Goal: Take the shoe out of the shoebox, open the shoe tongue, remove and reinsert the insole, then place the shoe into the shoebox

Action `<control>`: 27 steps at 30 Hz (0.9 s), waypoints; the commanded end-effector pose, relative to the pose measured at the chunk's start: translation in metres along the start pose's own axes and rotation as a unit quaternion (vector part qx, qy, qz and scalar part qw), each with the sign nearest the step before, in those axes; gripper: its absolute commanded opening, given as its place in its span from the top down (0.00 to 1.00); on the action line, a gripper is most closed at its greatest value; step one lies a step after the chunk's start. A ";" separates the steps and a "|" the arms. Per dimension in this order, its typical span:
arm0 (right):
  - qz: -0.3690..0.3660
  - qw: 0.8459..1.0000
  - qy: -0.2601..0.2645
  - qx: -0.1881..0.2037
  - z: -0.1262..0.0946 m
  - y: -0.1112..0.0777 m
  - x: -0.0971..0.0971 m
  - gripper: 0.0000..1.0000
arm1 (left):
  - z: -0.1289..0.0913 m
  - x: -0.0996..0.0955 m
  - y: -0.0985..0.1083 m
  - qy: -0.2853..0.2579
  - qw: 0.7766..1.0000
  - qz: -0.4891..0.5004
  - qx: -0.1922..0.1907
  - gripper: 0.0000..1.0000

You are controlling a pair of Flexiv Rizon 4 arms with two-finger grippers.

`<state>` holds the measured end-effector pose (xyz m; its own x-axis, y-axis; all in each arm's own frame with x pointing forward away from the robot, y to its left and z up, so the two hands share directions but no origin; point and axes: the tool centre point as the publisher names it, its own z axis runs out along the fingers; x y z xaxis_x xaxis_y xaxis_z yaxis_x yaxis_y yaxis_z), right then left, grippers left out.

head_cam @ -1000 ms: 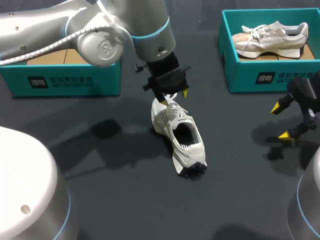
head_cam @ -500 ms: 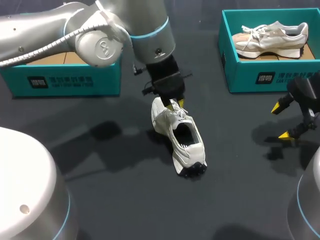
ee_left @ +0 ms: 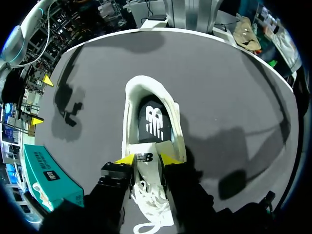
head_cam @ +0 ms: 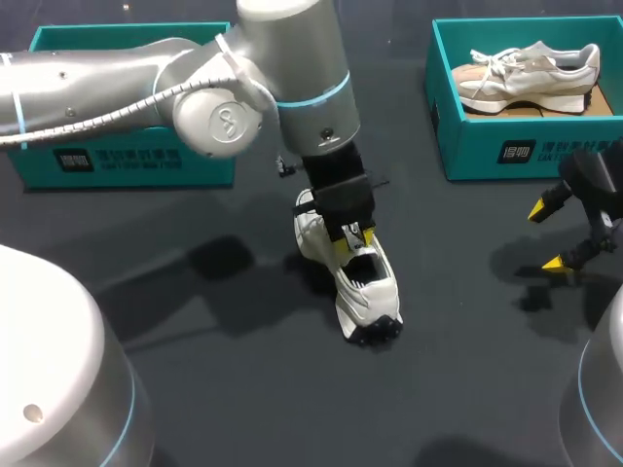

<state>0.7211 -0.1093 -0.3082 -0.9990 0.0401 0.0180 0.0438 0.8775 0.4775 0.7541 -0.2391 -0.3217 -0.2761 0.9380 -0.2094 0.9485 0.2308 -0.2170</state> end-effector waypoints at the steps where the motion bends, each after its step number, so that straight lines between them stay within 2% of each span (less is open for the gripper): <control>1: 0.000 1.000 0.000 0.001 0.000 0.000 0.001 0.00 | -0.022 0.007 0.003 -0.017 1.000 -0.001 -0.006 0.72; 4: 0.000 1.000 0.000 0.001 0.000 0.000 0.001 0.00 | -0.022 0.007 0.003 -0.020 1.000 -0.002 -0.006 0.73; 11: 0.000 1.000 0.000 0.001 0.000 0.000 0.001 0.00 | 0.018 0.005 -0.002 -0.007 1.000 -0.011 -0.005 0.73; 14: 0.000 1.000 0.000 0.001 0.000 0.000 0.001 0.00 | 0.020 0.006 -0.001 -0.008 1.000 -0.015 0.000 0.73; 19: 0.000 1.000 0.000 0.001 0.000 0.000 0.001 0.00 | -0.017 0.011 0.001 -0.056 0.998 -0.008 0.003 0.71; 22: 0.000 1.000 0.000 0.001 0.000 0.000 0.001 0.00 | -0.044 0.010 -0.001 -0.075 0.997 -0.006 -0.010 0.69; 24: 0.000 1.000 0.000 0.001 0.000 0.000 0.001 0.00 | -0.058 0.008 -0.005 -0.084 0.996 -0.022 -0.018 0.65; 26: 0.000 1.000 0.000 0.001 0.000 0.000 0.001 0.00 | -0.069 0.007 -0.008 -0.086 0.994 -0.062 -0.001 0.52; 27: 0.000 1.000 0.000 0.001 0.000 0.000 0.001 0.00 | -0.072 0.006 -0.010 -0.086 0.994 -0.074 0.009 0.25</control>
<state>0.7211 -0.1093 -0.3082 -0.9990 0.0401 0.0180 0.0438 0.8775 0.4775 0.7615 -0.2361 -0.2801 -0.3972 0.8539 -0.3362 0.9113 0.3238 -0.2542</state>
